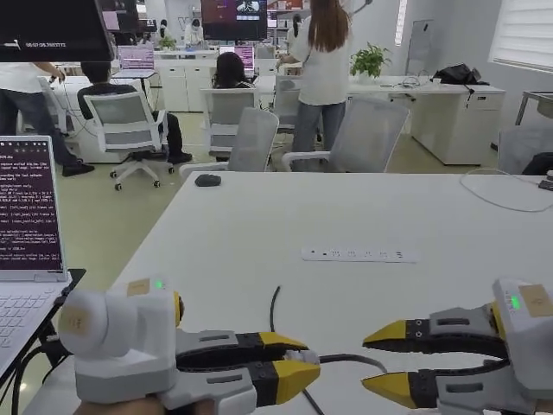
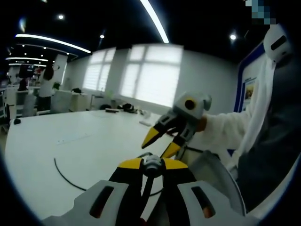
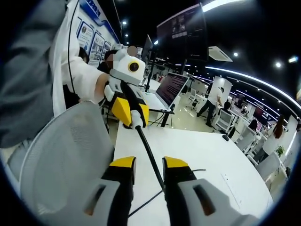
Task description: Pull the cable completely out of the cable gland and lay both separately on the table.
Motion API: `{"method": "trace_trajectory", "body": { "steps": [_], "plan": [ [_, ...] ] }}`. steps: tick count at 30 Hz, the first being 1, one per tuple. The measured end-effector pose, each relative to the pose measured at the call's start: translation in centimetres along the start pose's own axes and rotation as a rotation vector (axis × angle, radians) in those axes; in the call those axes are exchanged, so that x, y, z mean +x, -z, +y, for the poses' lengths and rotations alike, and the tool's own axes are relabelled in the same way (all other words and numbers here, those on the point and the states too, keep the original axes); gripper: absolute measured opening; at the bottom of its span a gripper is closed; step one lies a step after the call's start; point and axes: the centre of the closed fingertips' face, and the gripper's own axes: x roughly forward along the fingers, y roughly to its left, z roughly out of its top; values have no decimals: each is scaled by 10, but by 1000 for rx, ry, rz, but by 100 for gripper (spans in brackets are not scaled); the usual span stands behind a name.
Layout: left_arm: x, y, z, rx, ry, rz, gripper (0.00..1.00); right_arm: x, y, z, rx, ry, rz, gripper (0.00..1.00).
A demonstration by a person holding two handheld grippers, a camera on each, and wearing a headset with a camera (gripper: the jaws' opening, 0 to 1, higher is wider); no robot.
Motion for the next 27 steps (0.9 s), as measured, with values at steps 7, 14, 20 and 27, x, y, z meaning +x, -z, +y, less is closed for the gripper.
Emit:
{"method": "trace_trajectory", "body": {
  "steps": [7,14,20,27],
  "plan": [
    [2,3,-6,22,19,24,16,12,-12,9,-29,-54,-22,18],
    [1,5,-8,30,24,33,16,12,-8,14,-32,-82,-11,5],
    [0,5,-8,37,28,31,16,11,-3,13,-40,-78,7,4],
    [-6,4,-5,37,21,29,16,6,7,8,-22,-61,22,4]
  ]
}}
